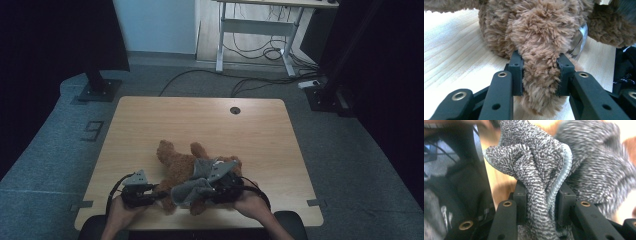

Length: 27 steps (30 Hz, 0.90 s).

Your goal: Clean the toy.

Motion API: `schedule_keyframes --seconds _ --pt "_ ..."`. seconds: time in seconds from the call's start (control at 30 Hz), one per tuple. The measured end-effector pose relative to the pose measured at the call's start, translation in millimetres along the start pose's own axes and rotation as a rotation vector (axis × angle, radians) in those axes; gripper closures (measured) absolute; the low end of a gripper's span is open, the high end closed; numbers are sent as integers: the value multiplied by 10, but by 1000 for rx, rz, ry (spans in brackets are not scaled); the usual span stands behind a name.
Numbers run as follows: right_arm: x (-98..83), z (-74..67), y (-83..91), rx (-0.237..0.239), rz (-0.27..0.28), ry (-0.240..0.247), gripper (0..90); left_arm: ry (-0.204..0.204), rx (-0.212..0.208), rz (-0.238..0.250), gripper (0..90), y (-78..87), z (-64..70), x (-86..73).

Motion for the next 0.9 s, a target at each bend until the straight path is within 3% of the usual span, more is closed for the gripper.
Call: schedule_keyframes --seconds 0.17,0.3,0.4,0.5,0.73,0.9 --pt "334 -81 -231 30 26 42 670 1 1 -2 648 -1 -1 1" --pt "447 -178 -550 70 2 48 670 4 1 0 648 -2 -1 1" --pt "366 -217 -835 75 -53 61 670 2 1 -3 648 -1 -3 0" --pt "238 -216 -1007 63 -98 74 674 4 4 -8 648 -3 -8 -7" --pt "72 -255 -1102 53 -131 108 688 7 8 -15 647 -4 -17 -16" --pt "-150 -302 -1173 52 -192 117 691 18 5 -14 646 -7 -22 -16"
Point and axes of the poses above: each handheld gripper's, and its own axes: y roughly backward along the jaws, x roughly out of its top, z roughly to its right, the point moved 10 cm from there along -y, roughly forward along the jaws, and after that the axes turned 11 degrees about z, right-handed, at the moved point
